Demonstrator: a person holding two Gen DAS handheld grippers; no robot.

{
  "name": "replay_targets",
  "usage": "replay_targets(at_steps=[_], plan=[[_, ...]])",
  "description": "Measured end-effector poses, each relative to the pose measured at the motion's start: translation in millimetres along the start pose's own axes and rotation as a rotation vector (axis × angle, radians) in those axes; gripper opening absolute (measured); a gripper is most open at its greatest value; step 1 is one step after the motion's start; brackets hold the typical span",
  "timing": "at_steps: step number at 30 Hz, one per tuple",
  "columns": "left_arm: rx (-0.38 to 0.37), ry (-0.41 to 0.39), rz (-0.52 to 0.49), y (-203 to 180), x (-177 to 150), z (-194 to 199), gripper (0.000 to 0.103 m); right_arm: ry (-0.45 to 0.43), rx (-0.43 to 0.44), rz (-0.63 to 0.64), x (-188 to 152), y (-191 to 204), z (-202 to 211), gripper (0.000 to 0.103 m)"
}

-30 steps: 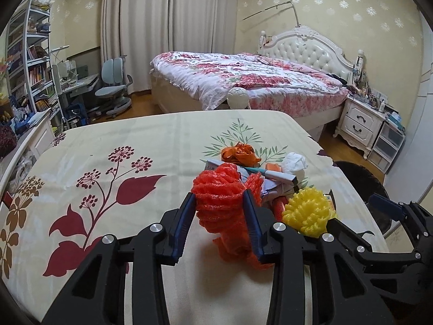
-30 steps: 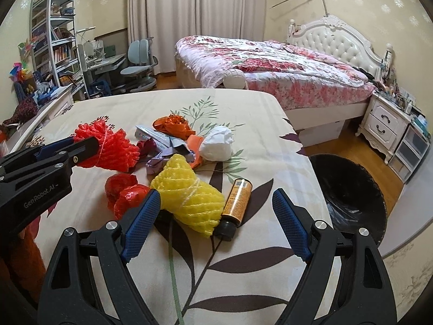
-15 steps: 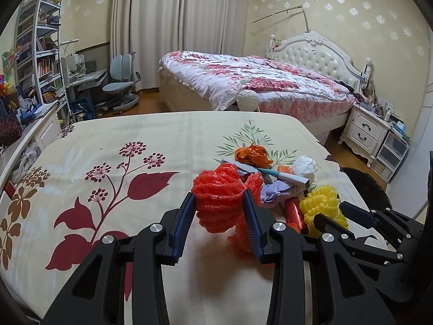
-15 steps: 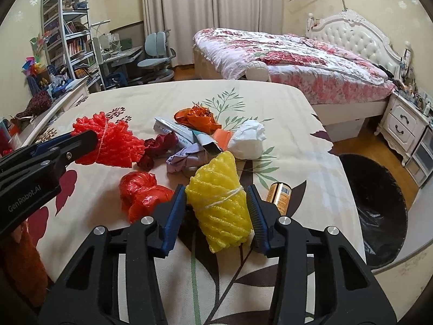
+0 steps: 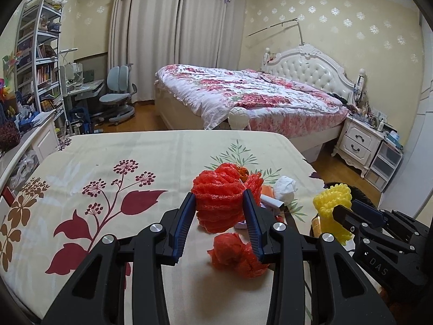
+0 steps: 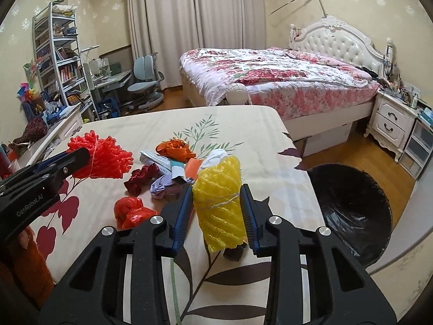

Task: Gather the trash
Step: 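Carry the red net with the left tool while the right tool carries the yellow net over the bin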

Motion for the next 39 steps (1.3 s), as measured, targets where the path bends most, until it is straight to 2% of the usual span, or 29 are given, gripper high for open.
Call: replay_targets(at_steps=[10,23,27,30,33,36,39], plan=[[-0.055,-0.024,-0.048,-36,10,-3,0.039,-0.042,-0.056,-0.075,7,-45,13,0.034],[-0.115,-0.003,-0.113,-95,12,-31,0.039,-0.053,-0.159,-0.177,1,-112,12,0.034],[-0.106,0.014,-0.145,-112,8,-46,0.039,-0.033,-0.191,-0.202,-7,-132,0,0.034],[-0.105,0.035,-0.155,-117,4,-53,0.039,-0.032,-0.171,-0.237,-19,-146,-13,0.034],[-0.102,0.048,-0.162,-120,2,-56,0.039,0.011,-0.062,-0.324,-40,-164,-41,0.03],[-0.085,0.033,-0.187,-124,2,-54,0.039,0.024,-0.075,-0.337,-51,-163,-52,0.03],[-0.085,0.026,-0.197,-133,6,-55,0.039,0.008,-0.1,-0.319,-44,-161,-47,0.03]])
Point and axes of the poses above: each gripper's, at about its wrist camera, not at the fingertips, and z roughly against the way its jaws point, y to its left, x to its top, the point moved 2 cm from there along -z, roughly the way its jaws point, and after that the axes turned 11 degrees about y, right-handed, at the moved point
